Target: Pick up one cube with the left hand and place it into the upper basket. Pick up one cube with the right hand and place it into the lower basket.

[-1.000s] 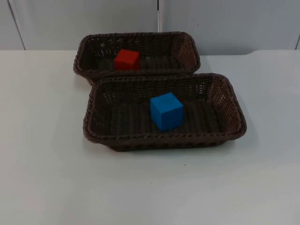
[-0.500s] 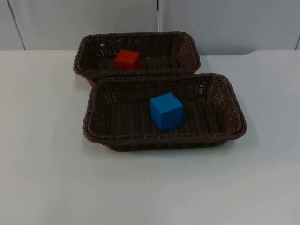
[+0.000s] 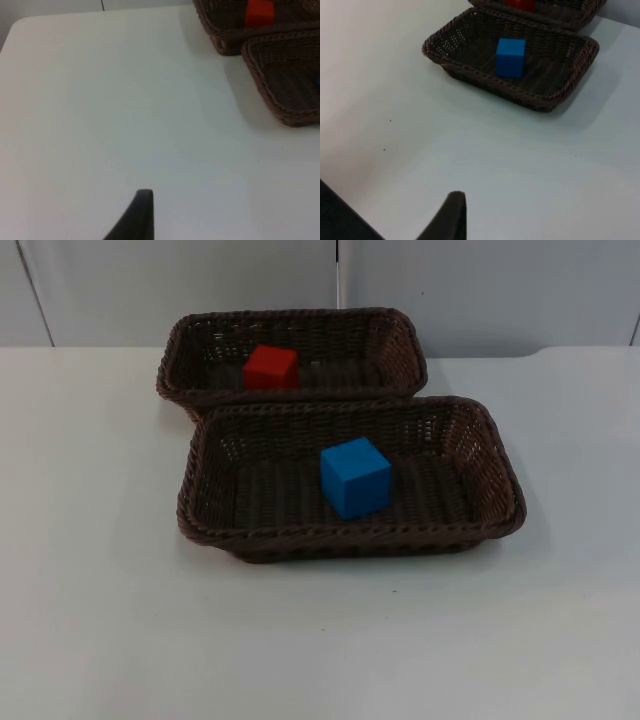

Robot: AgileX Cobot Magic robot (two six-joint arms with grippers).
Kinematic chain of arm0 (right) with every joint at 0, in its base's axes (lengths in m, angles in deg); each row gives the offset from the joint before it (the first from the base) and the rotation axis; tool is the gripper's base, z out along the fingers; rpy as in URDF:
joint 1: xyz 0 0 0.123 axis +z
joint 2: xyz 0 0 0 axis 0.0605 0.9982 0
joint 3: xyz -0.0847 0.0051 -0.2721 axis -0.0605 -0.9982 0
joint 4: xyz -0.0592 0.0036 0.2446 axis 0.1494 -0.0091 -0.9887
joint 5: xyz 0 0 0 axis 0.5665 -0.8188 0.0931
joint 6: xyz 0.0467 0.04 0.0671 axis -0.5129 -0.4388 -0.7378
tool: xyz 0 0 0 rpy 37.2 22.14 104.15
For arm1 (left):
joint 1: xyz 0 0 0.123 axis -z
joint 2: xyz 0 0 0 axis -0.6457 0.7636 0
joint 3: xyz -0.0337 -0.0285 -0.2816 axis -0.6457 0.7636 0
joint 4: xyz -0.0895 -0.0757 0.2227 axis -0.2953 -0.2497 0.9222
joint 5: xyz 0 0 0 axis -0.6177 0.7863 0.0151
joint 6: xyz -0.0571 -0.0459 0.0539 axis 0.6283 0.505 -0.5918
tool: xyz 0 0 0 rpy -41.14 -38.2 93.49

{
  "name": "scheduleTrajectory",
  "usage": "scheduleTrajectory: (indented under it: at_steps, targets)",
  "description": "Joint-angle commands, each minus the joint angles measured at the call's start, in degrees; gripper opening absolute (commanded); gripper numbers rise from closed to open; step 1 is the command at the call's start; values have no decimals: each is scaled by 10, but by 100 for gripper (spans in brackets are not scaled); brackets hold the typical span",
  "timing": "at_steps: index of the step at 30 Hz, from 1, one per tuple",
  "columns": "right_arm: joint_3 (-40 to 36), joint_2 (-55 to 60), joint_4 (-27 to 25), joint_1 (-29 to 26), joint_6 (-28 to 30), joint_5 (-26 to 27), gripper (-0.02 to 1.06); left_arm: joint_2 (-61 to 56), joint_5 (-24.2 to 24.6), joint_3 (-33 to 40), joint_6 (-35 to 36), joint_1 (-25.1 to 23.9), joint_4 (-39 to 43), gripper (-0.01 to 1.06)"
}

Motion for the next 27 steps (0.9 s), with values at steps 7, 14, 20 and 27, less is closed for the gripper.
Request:
scheduleTrajectory:
  at_steps: [7, 14, 20, 27]
  targets:
    - [-2, -2, 3, 0, -1, 0, 105, -2, -6, 3, 2, -1, 3, 105]
    - [-2, -2, 1, -26, -1, 0, 105, -2, -6, 3, 2, -1, 3, 105]
    - [-2, -2, 1, -91, -1, 0, 105, -2, -6, 3, 2, -1, 3, 105]
    - [-2, -2, 1, -185, -1, 0, 105, -2, -6, 3, 2, -1, 3, 105]
